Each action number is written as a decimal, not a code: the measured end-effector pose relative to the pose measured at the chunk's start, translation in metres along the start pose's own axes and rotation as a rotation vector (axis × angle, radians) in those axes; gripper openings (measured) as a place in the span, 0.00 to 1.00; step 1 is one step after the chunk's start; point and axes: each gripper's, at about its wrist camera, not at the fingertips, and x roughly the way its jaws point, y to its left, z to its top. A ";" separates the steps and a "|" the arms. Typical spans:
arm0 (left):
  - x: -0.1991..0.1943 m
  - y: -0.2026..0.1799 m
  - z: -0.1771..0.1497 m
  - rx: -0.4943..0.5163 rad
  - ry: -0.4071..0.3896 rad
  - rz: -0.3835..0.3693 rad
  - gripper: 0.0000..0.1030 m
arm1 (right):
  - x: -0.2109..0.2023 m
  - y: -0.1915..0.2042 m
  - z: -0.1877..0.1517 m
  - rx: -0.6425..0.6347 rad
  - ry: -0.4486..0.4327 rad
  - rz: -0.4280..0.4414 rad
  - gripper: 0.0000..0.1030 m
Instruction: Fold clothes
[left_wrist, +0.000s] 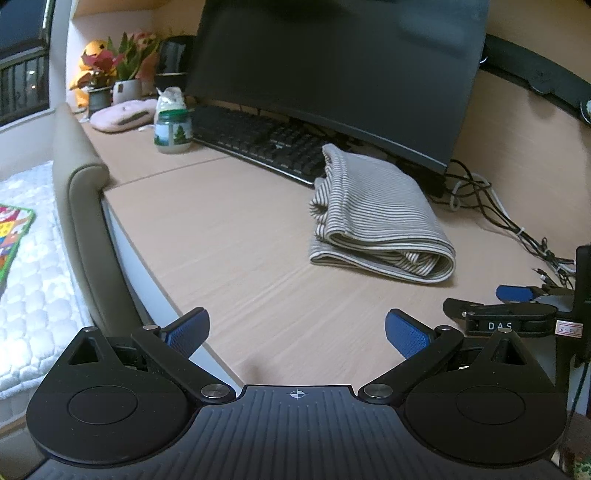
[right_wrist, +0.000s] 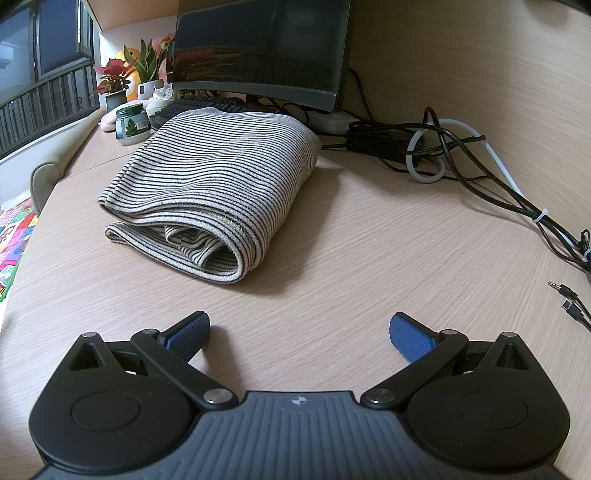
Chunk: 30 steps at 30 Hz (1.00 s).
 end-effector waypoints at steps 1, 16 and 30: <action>0.000 0.000 0.000 0.002 0.001 -0.002 1.00 | 0.000 0.000 0.000 0.000 0.000 0.000 1.00; 0.001 -0.003 -0.005 0.007 0.032 -0.001 1.00 | 0.000 0.000 0.000 0.000 0.000 0.000 1.00; 0.001 -0.002 -0.005 0.012 0.036 0.012 1.00 | 0.000 0.000 0.000 0.001 0.001 0.001 1.00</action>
